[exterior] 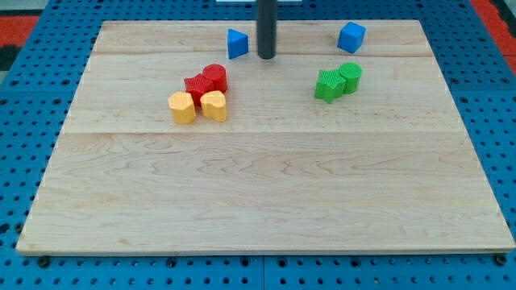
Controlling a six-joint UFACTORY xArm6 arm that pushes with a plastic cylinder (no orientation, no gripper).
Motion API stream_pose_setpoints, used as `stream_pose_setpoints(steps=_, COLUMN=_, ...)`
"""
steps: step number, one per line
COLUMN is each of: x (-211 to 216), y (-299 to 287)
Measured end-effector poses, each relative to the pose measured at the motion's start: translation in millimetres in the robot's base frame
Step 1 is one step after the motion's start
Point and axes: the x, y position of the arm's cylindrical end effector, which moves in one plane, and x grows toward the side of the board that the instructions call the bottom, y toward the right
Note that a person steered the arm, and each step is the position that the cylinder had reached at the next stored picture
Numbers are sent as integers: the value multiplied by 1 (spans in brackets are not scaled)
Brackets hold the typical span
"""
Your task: Push blue cube diagonally bottom right to the blue triangle
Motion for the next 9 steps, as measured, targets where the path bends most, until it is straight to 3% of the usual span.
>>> stream_pose_setpoints(steps=1, x=0, y=89)
stream_pose_setpoints(steps=2, x=-26, y=177)
stream_pose_setpoints(steps=4, x=-48, y=127)
stream_pose_setpoints(steps=6, x=-89, y=120)
stream_pose_setpoints(steps=7, x=-80, y=92)
stream_pose_setpoints(steps=8, x=-29, y=42)
stream_pose_setpoints(steps=9, x=-15, y=47)
